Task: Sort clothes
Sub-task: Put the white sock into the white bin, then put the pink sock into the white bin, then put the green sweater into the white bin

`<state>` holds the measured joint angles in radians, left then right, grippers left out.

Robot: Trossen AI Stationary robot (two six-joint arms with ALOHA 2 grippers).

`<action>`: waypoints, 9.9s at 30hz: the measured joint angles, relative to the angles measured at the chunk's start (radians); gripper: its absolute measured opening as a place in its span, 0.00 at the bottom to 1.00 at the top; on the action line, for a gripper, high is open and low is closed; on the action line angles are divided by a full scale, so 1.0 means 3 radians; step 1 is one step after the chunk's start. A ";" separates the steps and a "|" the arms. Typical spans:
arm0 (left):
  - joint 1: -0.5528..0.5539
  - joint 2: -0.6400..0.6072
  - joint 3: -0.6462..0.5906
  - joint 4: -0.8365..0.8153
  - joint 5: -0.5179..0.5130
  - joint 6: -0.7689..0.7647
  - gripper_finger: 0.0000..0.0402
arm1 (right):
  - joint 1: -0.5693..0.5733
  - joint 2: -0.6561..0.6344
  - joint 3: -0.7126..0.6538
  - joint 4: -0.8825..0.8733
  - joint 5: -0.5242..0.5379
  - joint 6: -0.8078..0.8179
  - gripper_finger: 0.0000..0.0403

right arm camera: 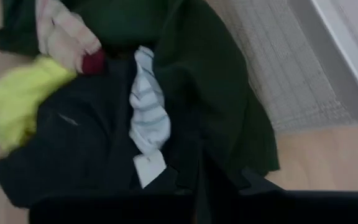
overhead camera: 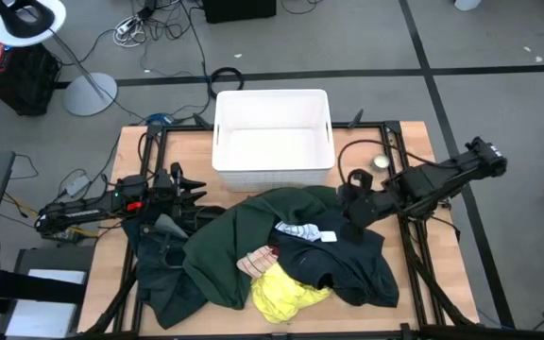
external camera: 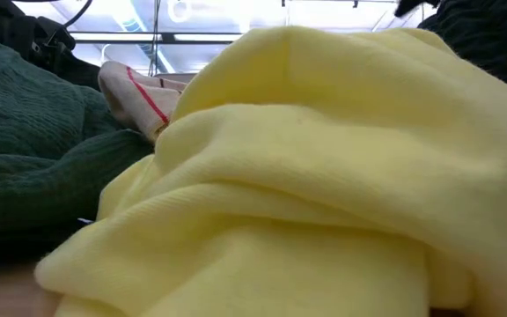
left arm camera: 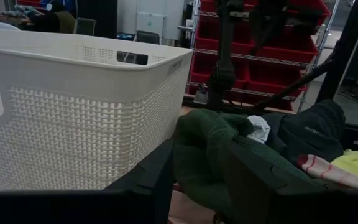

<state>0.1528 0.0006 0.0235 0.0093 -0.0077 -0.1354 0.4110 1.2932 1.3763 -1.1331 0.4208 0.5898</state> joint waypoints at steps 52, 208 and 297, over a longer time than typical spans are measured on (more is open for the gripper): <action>-0.0001 -0.0001 0.0000 0.0000 -0.0001 0.0001 0.34 | -0.0607 0.1183 0.0880 0.0397 -0.0723 -0.0785 0.01; -0.0001 -0.0001 0.0000 0.0000 -0.0001 0.0001 0.34 | -0.0354 0.2574 0.1348 0.1340 -0.1202 -0.1703 0.40; 0.0000 0.0000 0.0000 0.0000 0.0000 0.0000 0.34 | -0.1299 0.0349 0.1348 -0.0644 -0.0515 0.0587 0.47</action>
<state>0.1527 0.0005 0.0235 0.0093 -0.0076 -0.1353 0.0214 1.3980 1.7805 -1.3265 0.2663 0.7659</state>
